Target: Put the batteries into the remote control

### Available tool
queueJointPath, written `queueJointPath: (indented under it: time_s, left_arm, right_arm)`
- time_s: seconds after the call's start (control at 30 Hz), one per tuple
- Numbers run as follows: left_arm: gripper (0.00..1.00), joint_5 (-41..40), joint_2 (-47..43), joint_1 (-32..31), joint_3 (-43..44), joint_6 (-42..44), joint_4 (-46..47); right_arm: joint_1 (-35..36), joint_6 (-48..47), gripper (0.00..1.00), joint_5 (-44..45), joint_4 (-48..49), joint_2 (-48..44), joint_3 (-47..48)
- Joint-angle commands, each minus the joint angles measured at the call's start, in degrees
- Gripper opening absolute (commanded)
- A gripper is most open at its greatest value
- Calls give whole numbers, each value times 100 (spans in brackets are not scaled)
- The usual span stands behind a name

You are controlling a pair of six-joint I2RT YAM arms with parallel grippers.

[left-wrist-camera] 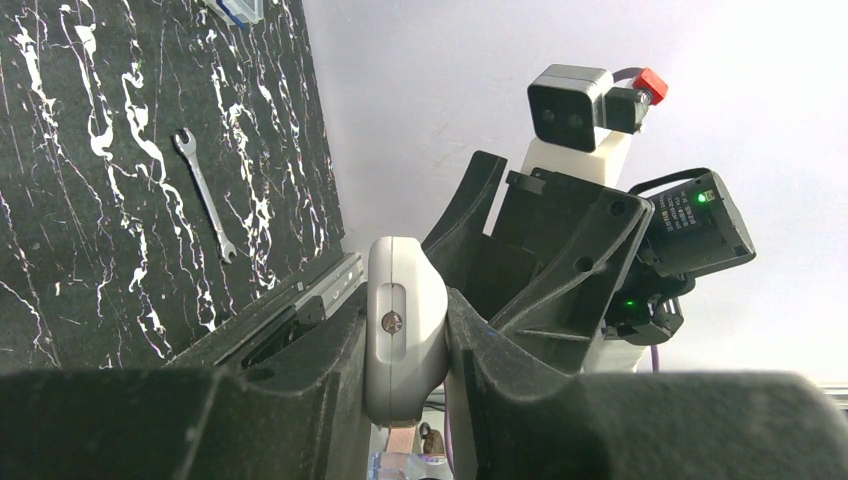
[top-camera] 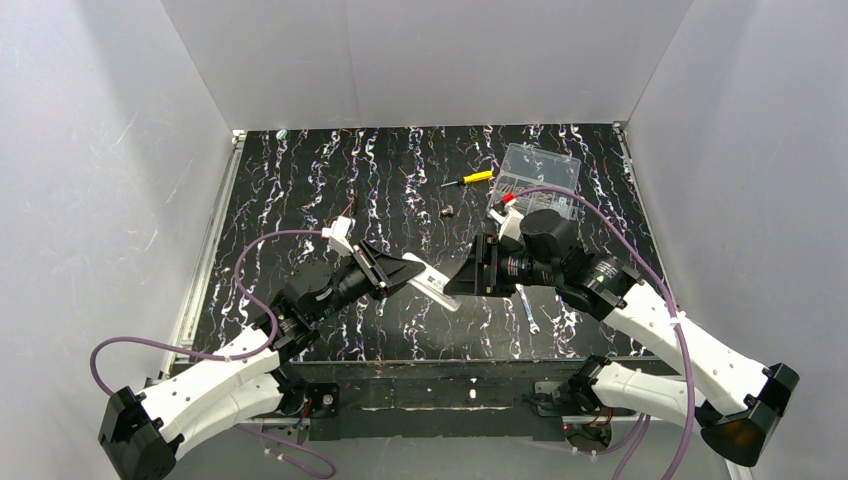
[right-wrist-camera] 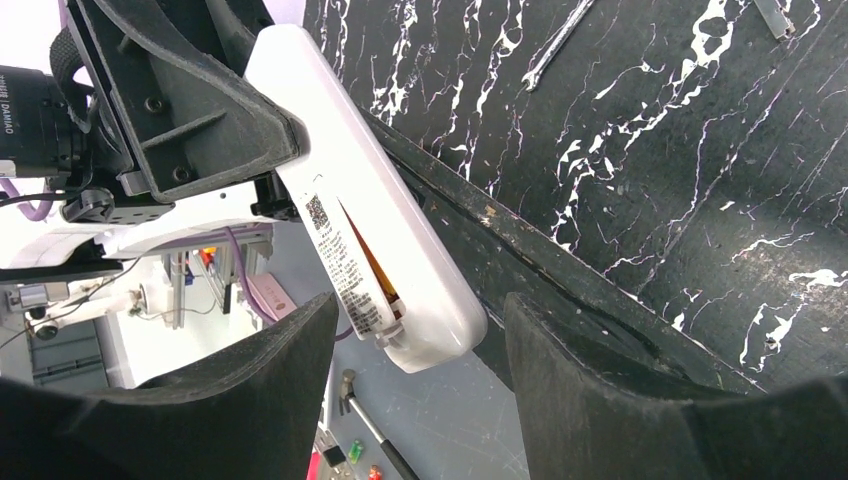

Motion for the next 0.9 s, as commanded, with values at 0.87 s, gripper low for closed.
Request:
queueJointPath:
  time_s: [0.87]
  left_arm:
    - [0, -2, 39, -14, 103, -46, 721]
  right_arm:
    - [-11, 63, 35, -212, 464, 80, -137]
